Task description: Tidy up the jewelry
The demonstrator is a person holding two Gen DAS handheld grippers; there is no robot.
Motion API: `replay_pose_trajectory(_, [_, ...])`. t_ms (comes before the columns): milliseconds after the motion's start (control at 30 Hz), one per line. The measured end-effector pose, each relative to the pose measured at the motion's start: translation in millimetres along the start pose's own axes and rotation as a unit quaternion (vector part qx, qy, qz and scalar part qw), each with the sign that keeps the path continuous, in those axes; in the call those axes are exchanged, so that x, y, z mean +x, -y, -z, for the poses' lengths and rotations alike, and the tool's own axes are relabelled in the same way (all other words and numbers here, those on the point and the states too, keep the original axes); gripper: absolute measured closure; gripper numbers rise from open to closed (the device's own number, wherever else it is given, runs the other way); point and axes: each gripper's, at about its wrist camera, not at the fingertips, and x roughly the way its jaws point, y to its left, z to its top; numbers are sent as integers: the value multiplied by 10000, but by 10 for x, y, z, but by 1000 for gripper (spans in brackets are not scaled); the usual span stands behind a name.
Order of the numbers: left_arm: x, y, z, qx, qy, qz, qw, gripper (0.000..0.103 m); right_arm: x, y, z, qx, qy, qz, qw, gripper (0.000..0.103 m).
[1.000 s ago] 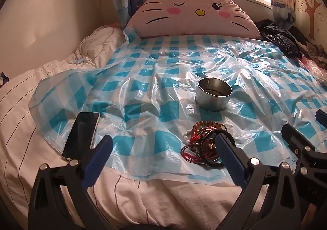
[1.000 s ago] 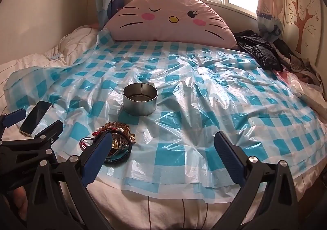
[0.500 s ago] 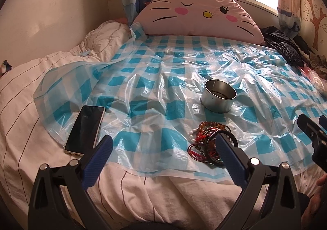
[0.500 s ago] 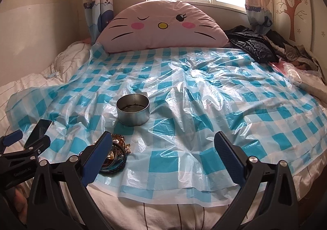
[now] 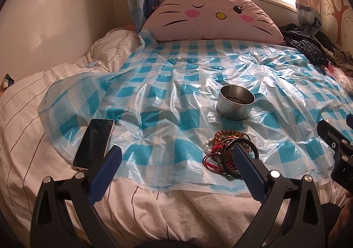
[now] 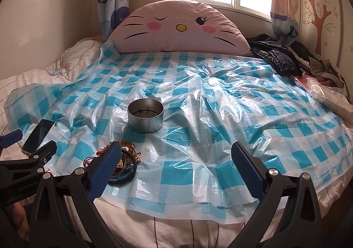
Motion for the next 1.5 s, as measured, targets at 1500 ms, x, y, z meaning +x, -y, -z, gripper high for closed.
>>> replay_pose_trajectory(1500, [-7,29,13,24,0,11,10000,7,-4,9,-12,-36,-2,9,10000,7])
